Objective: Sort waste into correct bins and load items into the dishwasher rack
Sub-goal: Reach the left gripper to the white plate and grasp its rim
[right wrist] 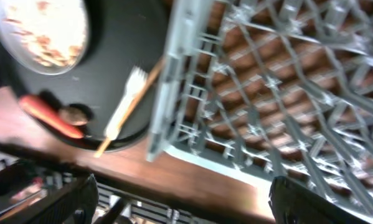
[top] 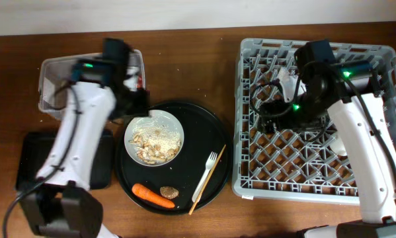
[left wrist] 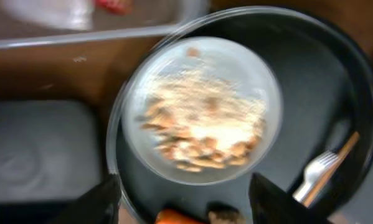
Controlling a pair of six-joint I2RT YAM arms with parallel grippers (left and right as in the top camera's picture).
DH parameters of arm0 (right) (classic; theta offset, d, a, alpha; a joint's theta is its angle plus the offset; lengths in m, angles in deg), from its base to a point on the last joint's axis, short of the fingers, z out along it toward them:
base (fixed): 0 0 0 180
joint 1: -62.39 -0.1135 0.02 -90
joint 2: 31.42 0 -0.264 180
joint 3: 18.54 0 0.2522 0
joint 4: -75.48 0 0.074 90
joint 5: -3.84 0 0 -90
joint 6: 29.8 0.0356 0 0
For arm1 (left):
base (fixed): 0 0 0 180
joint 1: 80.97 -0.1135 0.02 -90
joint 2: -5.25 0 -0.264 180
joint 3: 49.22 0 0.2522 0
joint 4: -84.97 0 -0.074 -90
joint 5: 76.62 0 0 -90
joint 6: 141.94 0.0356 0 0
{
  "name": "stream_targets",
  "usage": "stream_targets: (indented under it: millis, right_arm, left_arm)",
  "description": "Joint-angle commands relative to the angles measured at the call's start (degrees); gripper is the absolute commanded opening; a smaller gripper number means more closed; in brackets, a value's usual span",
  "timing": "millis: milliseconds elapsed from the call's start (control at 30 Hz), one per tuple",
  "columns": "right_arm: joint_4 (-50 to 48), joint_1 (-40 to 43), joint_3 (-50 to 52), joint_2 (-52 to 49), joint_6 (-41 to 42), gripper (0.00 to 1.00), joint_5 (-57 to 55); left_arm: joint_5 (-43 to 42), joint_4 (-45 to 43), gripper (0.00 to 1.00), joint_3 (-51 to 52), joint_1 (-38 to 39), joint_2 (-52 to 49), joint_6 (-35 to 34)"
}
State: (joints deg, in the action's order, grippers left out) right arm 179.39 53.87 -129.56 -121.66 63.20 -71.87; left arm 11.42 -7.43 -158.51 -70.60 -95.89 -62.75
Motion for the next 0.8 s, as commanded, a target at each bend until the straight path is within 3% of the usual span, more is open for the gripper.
stream_targets:
  millis: [0, 200, 367, 767]
  right_arm:
    - [1.3, 0.0, 0.2, 0.0, 0.9, 0.91, -7.5]
    - [1.4, 0.0, 0.2, 0.0, 0.7, 0.92, -7.5]
    - [1.4, 0.0, 0.2, 0.0, 0.7, 0.91, -7.5]
    - [1.9, -0.1, 0.2, 0.0, 0.7, 0.91, -7.5]
  left_arm:
    - [-2.8, -5.0, 0.67, 6.1, 7.0, 0.8, -0.8]
    - [-2.8, -16.5, 0.67, 15.0, 13.9, 0.6, -9.2]
    - [-2.8, -26.8, 0.67, 20.4, 15.3, -0.9, -13.0]
    - [-2.7, -34.8, 0.66, 20.6, 15.2, -10.7, -14.3]
